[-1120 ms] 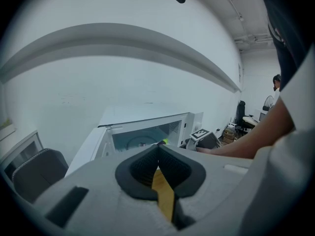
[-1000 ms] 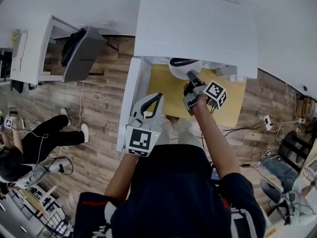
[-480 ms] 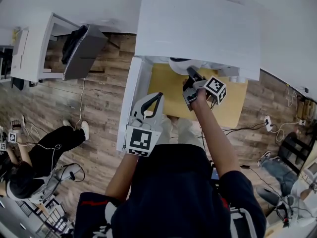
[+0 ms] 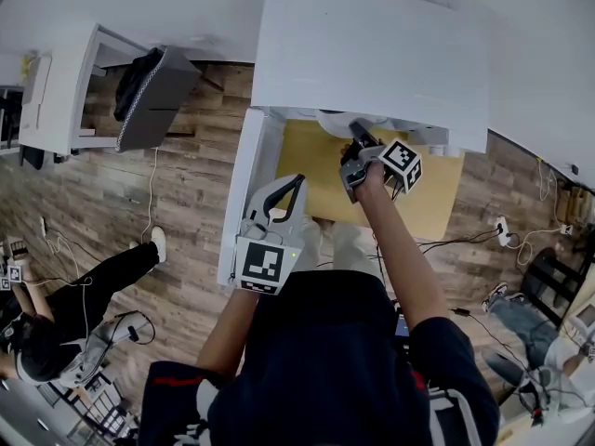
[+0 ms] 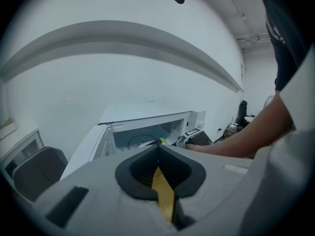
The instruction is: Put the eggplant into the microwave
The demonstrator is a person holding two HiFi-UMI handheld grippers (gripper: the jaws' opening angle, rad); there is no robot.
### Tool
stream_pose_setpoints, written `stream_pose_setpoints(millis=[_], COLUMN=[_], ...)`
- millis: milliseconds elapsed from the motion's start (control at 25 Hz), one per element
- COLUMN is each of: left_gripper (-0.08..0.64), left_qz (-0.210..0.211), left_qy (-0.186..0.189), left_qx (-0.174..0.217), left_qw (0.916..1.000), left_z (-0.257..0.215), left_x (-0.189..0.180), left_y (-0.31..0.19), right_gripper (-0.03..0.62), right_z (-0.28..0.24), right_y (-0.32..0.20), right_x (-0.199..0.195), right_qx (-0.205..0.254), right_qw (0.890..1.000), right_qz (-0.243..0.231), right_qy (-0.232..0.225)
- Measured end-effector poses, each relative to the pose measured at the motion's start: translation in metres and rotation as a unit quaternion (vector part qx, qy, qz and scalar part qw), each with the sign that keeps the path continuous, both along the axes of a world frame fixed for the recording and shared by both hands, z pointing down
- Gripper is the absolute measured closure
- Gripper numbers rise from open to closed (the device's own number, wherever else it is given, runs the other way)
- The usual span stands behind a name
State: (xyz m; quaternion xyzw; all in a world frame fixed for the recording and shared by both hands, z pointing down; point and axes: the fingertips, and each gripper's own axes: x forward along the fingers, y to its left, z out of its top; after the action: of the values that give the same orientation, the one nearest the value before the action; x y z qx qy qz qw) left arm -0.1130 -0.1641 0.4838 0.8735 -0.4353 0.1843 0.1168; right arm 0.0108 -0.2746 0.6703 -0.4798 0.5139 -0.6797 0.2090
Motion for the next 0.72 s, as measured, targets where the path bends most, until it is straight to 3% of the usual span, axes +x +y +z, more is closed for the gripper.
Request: stream_pose_setpoints(millis=[240,720], left_gripper=[0.546,0.546], left_qz=[0.001,0.003], left_qy=[0.002,0.004], left_qx=[-0.001,-0.001], left_qw=[1.0000,1.0000], left_z=[0.001,-0.001], left_x=[0.000,0.000], left_y=[0.000,-0.002], right_gripper=[0.565,0.491], right_z=[-0.001,-0.009], right_y=[-0.008,-0.018], right_x=[-0.002,-0.011], right_qx=[-0.001,0.006], right_qw=[1.000,1.000], right_qz=[0.004,-0.006], right_qy=[0.001,0.000])
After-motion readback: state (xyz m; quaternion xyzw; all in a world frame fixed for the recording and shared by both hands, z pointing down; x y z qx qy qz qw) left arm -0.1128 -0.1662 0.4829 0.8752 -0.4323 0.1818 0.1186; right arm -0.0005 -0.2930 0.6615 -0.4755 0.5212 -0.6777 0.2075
